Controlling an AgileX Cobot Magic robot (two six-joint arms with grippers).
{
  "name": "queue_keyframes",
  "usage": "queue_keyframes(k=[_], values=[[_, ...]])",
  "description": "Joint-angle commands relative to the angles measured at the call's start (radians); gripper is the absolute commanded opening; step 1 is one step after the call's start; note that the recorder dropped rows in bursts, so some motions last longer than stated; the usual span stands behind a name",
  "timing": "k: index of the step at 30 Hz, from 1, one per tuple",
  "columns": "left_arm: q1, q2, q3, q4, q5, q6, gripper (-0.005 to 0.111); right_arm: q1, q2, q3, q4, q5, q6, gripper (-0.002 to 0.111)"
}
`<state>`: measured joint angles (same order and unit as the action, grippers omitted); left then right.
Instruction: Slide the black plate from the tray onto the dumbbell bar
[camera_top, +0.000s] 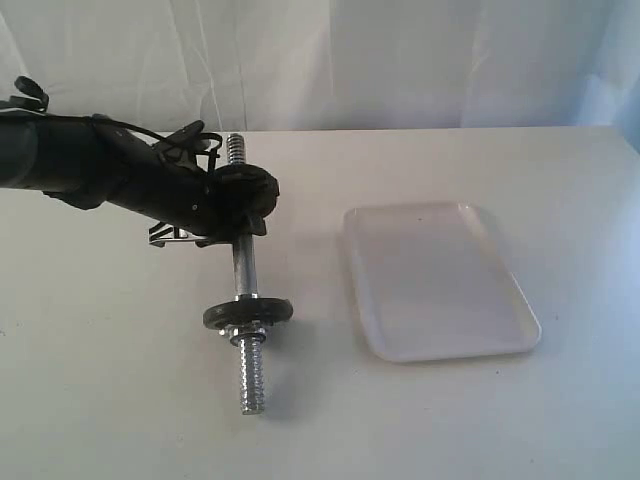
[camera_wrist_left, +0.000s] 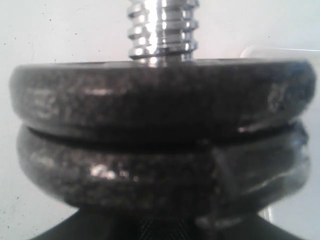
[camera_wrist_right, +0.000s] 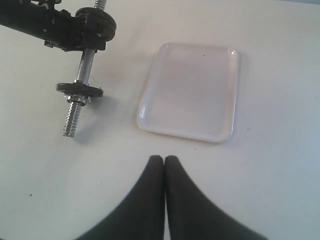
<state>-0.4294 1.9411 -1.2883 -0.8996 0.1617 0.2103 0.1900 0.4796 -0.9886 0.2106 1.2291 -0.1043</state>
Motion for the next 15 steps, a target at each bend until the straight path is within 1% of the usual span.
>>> queue_keyframes(k=[1, 15], values=[[-0.002, -0.048, -0.051, -0.079, -0.040, 0.007, 0.000, 0.000, -0.002, 0.004, -0.005, -0.008, 0.004, 0.000], [-0.002, -0.027, -0.051, -0.079, -0.036, 0.017, 0.000, 0.000, -0.002, 0.004, -0.005, -0.008, 0.004, 0.000]])
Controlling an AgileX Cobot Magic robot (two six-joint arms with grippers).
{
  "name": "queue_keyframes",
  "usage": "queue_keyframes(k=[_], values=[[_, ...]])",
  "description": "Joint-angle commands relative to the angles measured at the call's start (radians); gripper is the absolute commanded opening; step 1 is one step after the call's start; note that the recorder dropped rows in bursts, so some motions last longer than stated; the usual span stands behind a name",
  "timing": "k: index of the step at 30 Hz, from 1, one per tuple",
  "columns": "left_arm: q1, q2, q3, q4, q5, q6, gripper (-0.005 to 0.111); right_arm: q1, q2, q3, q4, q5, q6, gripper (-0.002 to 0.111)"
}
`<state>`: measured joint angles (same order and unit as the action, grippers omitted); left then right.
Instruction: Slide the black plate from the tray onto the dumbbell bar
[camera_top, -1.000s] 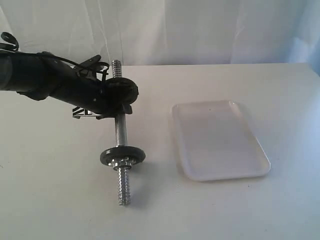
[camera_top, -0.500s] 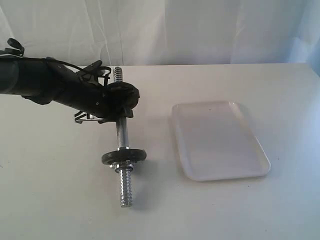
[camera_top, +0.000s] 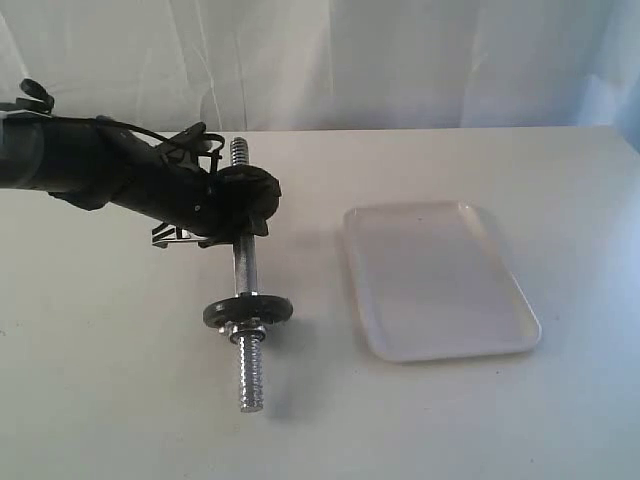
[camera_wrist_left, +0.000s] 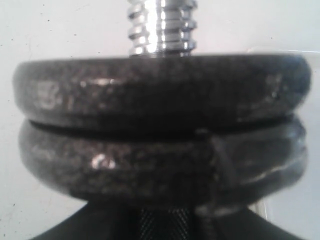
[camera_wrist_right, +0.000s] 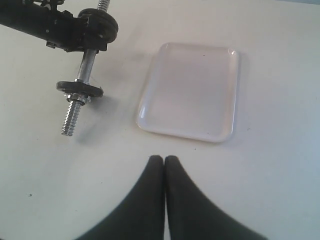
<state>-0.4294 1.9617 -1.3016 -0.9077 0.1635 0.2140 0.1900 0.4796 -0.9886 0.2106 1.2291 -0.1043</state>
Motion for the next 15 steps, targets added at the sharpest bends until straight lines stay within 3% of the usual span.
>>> queue_keyframes(k=[1, 15], values=[[-0.002, -0.043, -0.038, -0.071, -0.038, 0.017, 0.000, 0.000, -0.002, 0.004, -0.005, -0.008, 0.004, 0.000], [-0.002, -0.018, -0.038, -0.071, -0.034, 0.031, 0.000, 0.000, -0.002, 0.003, -0.010, -0.008, 0.004, 0.000]])
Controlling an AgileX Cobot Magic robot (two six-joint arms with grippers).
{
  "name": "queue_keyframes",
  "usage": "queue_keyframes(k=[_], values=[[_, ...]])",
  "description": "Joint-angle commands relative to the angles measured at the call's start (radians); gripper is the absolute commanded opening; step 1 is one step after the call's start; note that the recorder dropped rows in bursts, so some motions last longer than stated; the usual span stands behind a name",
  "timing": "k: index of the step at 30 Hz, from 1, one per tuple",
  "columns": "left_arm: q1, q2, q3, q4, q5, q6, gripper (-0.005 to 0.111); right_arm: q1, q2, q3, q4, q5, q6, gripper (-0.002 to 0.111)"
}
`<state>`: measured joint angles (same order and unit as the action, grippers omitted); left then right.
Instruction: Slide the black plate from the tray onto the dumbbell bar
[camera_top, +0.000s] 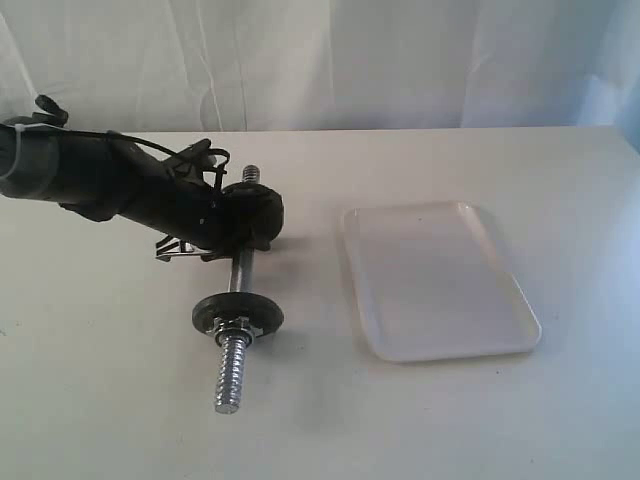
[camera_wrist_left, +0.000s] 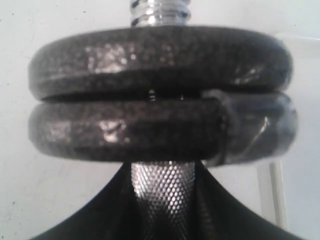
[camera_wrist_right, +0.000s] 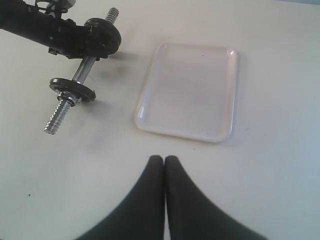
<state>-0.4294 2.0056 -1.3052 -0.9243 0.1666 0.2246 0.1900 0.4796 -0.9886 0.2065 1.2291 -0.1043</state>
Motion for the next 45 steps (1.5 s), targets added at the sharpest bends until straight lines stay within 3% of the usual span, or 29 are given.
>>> queue_keyframes(k=[1, 16, 22, 38, 45], values=[[-0.002, -0.062, -0.034, -0.054, -0.039, 0.021, 0.000, 0.000, -0.002, 0.003, -0.006, -0.008, 0.004, 0.000], [-0.003, -0.062, -0.034, -0.092, -0.085, -0.052, 0.000, 0.000, -0.002, 0.003, -0.006, -0.008, 0.004, 0.000], [-0.081, -0.058, -0.034, -0.124, -0.199, -0.073, 0.000, 0.000, -0.002, 0.003, -0.006, -0.008, 0.004, 0.000], [-0.082, -0.039, -0.034, -0.141, -0.172, -0.072, 0.000, 0.000, -0.002, 0.003, -0.006, -0.008, 0.004, 0.000], [-0.082, -0.039, -0.090, -0.110, -0.092, -0.033, 0.000, 0.000, -0.002, 0.003, -0.006, -0.008, -0.007, 0.000]])
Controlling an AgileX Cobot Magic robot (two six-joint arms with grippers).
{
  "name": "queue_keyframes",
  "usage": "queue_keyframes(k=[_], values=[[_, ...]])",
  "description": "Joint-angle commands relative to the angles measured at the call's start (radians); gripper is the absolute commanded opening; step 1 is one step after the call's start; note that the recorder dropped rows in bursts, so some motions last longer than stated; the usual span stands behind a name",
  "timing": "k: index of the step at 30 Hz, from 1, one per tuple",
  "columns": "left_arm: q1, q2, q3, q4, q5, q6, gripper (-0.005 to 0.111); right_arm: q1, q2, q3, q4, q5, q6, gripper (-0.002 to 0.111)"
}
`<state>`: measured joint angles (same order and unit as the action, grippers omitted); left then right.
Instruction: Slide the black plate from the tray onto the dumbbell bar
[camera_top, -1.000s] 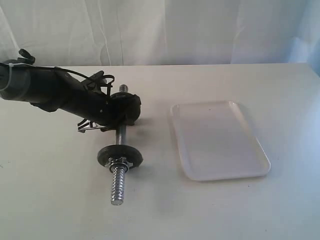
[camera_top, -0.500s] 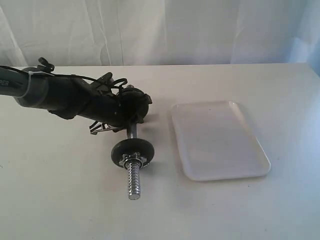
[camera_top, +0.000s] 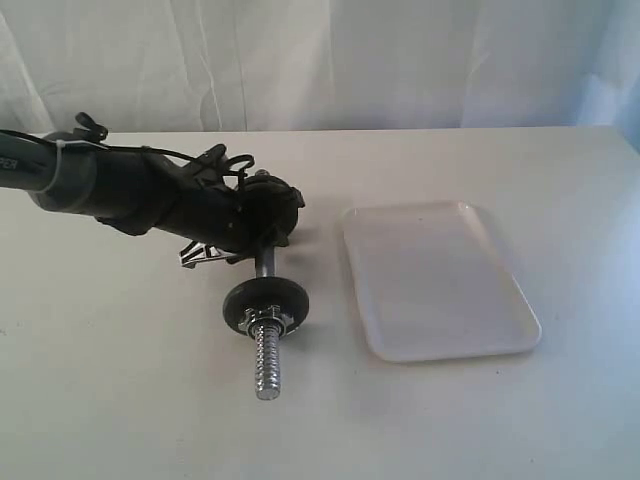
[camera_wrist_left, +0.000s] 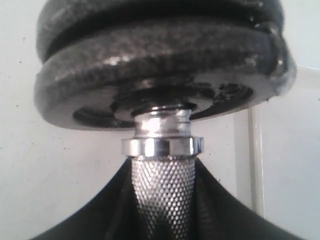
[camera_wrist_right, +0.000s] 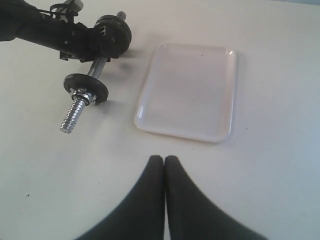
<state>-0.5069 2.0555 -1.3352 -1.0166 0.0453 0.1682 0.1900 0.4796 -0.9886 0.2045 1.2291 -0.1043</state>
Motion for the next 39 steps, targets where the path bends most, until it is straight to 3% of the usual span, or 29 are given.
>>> queue_keyframes(k=[1, 10, 19, 23, 35, 37, 39], values=[[-0.005, -0.089, -0.072, -0.018, 0.035, 0.023, 0.000, 0.000, -0.002, 0.003, -0.004, -0.008, -0.007, 0.000], [-0.005, -0.089, -0.103, -0.018, 0.109, 0.023, 0.002, 0.000, -0.002, 0.003, -0.004, -0.008, -0.006, 0.000], [-0.005, -0.089, -0.103, -0.112, 0.151, -0.016, 0.035, 0.000, -0.002, 0.003, -0.004, -0.008, -0.006, 0.000], [-0.005, -0.089, -0.103, -0.155, 0.151, -0.016, 0.043, 0.000, -0.002, 0.003, -0.006, -0.008, -0.006, 0.000], [-0.005, -0.089, -0.103, -0.157, 0.170, -0.008, 0.044, 0.000, -0.002, 0.003, -0.006, -0.008, -0.006, 0.000], [-0.005, -0.089, -0.103, -0.157, 0.177, -0.008, 0.040, 0.000, -0.002, 0.003, -0.006, -0.008, -0.006, 0.000], [-0.005, -0.089, -0.103, -0.144, 0.182, -0.008, 0.028, 0.000, -0.002, 0.003, -0.006, -0.008, -0.006, 0.000]])
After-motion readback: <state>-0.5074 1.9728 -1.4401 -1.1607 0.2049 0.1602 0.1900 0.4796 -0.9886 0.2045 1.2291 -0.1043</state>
